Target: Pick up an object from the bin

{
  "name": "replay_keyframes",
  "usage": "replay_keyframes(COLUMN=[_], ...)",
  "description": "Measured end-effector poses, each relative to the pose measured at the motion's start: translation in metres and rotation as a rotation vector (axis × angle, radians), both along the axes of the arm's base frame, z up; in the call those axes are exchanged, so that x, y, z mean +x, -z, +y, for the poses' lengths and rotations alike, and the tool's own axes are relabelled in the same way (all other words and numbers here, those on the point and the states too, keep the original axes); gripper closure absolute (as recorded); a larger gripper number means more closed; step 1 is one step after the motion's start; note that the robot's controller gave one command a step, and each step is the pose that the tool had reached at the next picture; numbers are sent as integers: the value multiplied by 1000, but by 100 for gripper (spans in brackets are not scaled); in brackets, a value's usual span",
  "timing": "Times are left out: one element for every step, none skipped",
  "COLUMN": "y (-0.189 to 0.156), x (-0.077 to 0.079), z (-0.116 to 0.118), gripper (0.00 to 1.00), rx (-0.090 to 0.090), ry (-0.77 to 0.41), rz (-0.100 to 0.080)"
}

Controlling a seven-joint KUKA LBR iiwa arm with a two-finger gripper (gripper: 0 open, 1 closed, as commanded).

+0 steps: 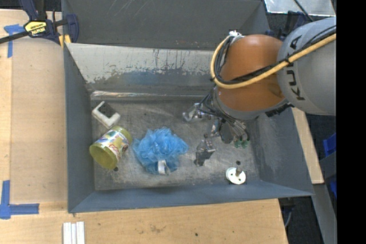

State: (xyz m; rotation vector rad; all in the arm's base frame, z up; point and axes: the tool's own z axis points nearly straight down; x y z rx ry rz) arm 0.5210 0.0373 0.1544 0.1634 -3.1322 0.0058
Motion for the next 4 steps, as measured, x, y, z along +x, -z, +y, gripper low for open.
replay_keyframes(y=[13, 52, 74, 70], x=[10, -6, -6, -10], z=[20, 29, 44, 65], gripper=[0, 0, 0, 100], rx=[6, 4, 5, 6], ry=[-12, -127, -455, -590], rz=[-18, -4, -5, -9])
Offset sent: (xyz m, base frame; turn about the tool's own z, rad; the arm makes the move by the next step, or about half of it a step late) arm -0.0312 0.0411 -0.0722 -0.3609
